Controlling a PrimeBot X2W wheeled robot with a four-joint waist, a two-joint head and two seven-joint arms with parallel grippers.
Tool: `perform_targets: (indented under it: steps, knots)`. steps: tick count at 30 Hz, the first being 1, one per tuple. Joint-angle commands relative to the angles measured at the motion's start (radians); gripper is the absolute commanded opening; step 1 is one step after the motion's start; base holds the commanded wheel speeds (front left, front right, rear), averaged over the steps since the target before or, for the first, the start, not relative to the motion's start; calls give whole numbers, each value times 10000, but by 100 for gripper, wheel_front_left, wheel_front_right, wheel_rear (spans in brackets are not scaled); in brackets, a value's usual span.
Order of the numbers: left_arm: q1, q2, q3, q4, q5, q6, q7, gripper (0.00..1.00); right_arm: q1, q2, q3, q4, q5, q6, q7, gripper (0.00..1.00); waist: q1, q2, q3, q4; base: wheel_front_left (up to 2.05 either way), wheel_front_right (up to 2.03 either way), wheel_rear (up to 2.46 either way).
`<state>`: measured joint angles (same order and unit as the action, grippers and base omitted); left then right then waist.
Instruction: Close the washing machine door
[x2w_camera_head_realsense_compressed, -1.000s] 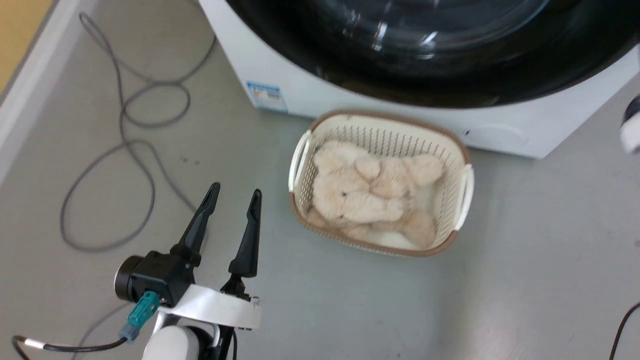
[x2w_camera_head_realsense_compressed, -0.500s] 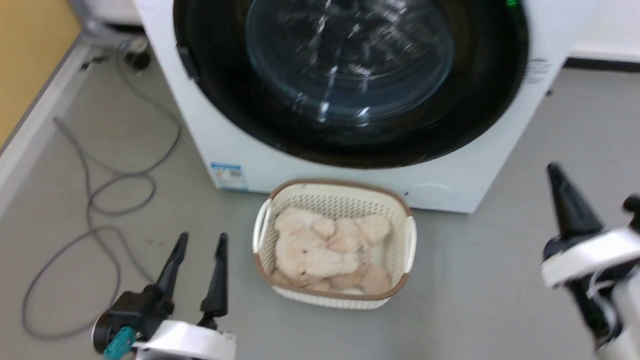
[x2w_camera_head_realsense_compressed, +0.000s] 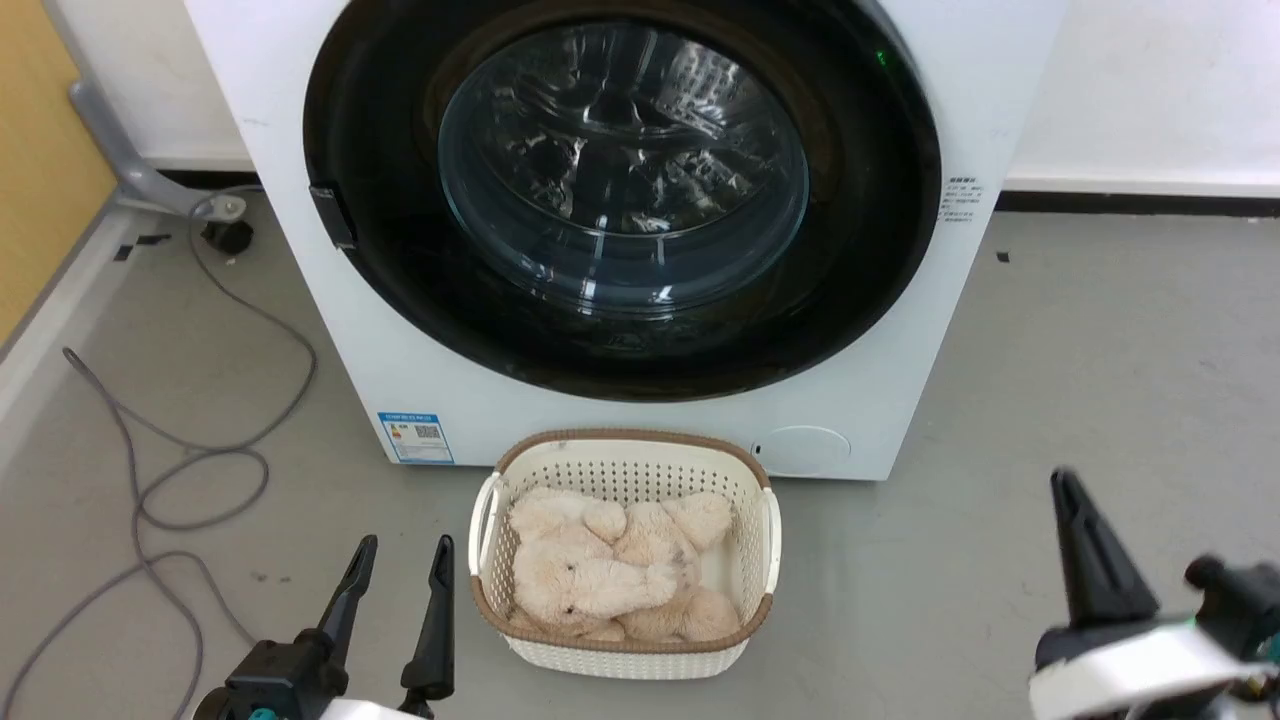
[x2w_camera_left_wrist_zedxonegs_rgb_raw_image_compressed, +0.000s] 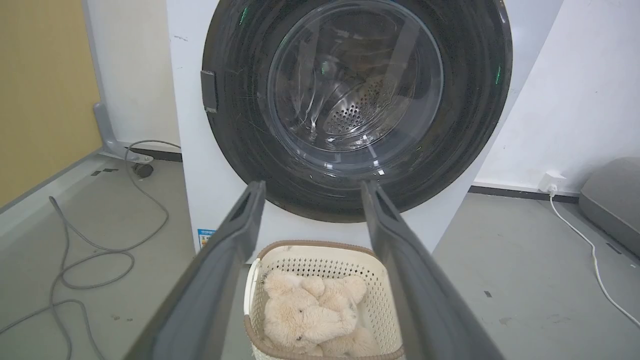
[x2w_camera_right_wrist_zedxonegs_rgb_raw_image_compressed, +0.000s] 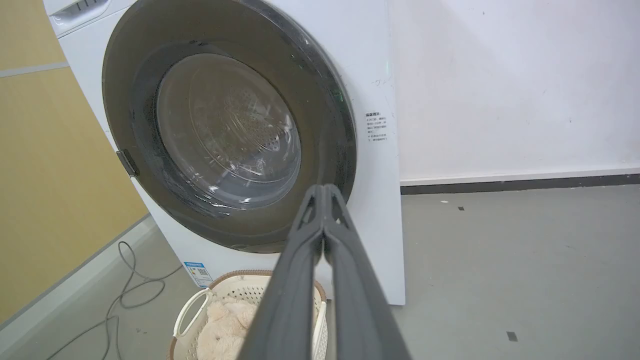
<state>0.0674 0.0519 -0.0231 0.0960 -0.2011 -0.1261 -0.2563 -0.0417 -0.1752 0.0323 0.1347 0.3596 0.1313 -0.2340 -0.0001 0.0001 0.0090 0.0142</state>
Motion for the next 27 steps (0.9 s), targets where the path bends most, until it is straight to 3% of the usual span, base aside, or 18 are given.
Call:
perform_targets:
  steps: [1,6,7,8,9,25,26,27]
  knots:
    - [118,-8,-1,-38,61,-21,-55,100,236,125,-52,-102,-108,-6,23,0,1,-1,-63,-31,0,0,0]
    - [233,-12,-14,-107,125,-23,-55,100,1012,586,-332,-329,-393,-6,80,0,1,-1,-163,-38,0,0,0]
    - [253,-13,-15,-119,149,-23,-55,100,1130,655,-373,-343,-403,-6,91,13,1,-1,-173,-41,0,0,0]
    - [269,-13,-11,-131,171,-22,-55,100,1210,701,-421,-376,-460,-6,76,51,1,-1,-176,-47,0,0,0]
    - [281,-13,-10,-140,204,-11,-55,100,1269,735,-470,-401,-551,-6,60,100,1,-1,-178,-51,0,0,0]
    - [237,-15,-96,-101,150,44,-55,100,1446,870,-440,-546,-634,-6,-12,100,1,-1,-89,7,0,0,0]
    - [201,-12,-86,-107,171,14,0,0,1316,827,-443,-493,-656,2,27,0,1,-1,-87,7,0,0,0]
    - [197,-12,-88,-123,164,14,6,0,1316,829,-445,-488,-660,2,32,0,1,-1,-82,7,0,0,0]
